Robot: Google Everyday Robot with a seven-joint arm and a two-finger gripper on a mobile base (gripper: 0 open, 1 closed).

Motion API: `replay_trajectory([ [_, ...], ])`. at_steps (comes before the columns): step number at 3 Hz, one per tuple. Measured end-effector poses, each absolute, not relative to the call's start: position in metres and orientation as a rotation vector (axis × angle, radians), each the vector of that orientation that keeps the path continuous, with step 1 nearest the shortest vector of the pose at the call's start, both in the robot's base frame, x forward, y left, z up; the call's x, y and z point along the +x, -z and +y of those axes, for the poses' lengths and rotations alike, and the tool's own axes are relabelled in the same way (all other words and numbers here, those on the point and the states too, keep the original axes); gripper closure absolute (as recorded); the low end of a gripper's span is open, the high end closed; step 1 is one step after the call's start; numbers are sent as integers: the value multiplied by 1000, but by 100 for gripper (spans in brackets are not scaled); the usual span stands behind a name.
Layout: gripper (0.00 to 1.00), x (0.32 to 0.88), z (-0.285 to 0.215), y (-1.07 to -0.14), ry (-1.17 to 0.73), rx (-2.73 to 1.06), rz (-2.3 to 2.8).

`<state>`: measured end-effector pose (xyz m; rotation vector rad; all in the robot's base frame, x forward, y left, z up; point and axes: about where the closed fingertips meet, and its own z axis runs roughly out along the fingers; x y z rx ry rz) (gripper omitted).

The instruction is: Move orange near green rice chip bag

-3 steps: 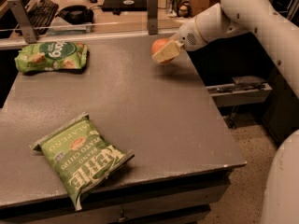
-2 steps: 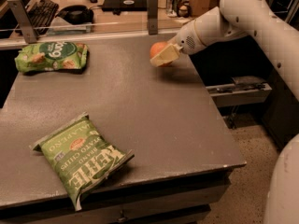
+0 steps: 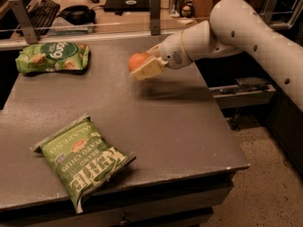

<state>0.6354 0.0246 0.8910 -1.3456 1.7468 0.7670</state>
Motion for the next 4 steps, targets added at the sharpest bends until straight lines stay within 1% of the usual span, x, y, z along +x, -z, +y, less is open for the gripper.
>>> replay_trajectory([
  [1, 100, 636, 59, -887, -781, -1377, 1675],
  [3, 100, 689, 104, -873, -739, -1372, 1641],
  [4, 100, 697, 125, -875, -773, -1348, 1608],
])
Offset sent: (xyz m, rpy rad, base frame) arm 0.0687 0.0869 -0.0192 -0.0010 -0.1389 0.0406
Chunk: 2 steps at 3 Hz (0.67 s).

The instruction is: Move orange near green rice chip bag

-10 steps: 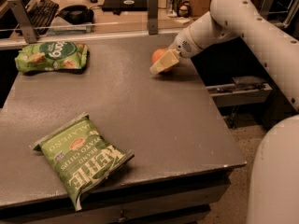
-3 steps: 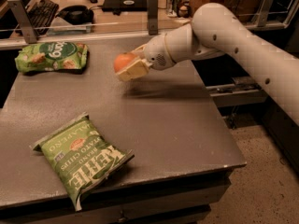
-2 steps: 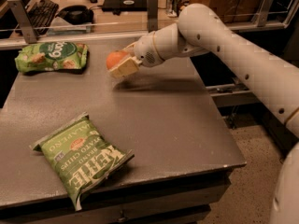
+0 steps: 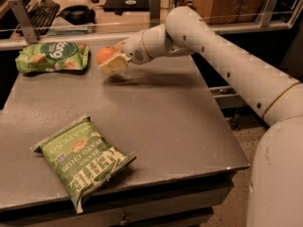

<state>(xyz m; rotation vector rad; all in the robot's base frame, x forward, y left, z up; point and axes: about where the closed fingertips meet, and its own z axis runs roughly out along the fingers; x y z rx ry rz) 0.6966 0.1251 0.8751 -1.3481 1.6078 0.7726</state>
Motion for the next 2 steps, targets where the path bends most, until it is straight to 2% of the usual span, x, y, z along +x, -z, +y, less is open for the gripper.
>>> replay_trajectory([
  [1, 100, 696, 148, -881, -829, -1325, 1566],
  [2, 82, 693, 171, -872, -873, -1327, 1552],
])
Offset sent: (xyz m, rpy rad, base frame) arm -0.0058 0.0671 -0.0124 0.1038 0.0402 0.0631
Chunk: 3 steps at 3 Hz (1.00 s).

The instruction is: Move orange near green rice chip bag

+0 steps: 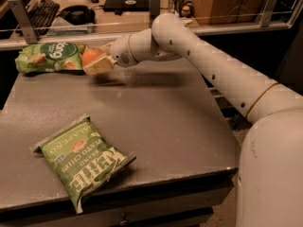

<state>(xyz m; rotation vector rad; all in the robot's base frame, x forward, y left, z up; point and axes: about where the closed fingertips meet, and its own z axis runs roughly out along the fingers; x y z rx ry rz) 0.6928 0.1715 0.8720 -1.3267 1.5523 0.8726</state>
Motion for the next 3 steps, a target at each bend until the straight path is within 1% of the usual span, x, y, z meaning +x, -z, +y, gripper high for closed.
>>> replay_trajectory([
  [3, 13, 697, 188, -853, -910, -1287, 1574],
])
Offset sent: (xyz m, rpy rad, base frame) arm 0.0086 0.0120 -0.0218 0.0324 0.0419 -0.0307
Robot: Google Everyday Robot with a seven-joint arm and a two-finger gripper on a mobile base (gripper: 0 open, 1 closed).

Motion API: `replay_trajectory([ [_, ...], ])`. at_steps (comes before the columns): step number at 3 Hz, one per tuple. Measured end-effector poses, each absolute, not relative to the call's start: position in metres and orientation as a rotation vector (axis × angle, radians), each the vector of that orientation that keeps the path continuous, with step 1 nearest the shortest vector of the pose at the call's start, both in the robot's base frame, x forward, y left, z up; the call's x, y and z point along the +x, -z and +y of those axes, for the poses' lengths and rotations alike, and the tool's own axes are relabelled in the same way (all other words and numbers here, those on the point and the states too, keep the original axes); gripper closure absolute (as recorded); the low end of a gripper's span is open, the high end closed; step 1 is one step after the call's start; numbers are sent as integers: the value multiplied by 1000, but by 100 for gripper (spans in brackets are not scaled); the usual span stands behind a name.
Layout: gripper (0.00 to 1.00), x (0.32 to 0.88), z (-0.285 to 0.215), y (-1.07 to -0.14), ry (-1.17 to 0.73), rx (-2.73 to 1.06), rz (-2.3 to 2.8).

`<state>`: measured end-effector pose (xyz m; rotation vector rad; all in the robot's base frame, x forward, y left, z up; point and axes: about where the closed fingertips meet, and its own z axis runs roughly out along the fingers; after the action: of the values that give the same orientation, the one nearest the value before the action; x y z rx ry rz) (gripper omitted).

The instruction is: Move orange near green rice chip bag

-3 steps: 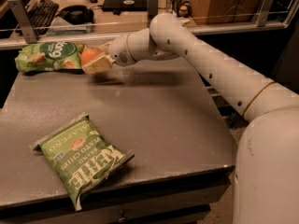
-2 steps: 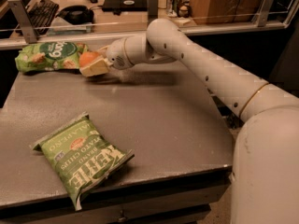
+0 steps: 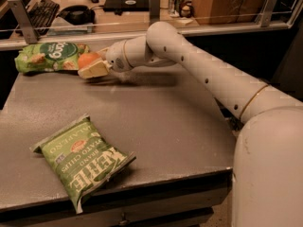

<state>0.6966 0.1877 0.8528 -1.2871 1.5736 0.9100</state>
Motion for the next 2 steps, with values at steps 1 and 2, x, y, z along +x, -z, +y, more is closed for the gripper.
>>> replay_trajectory([
  [1, 0, 695, 189, -855, -916, -1288, 1568],
  [2, 0, 694, 189, -856, -918, -1289, 1565],
])
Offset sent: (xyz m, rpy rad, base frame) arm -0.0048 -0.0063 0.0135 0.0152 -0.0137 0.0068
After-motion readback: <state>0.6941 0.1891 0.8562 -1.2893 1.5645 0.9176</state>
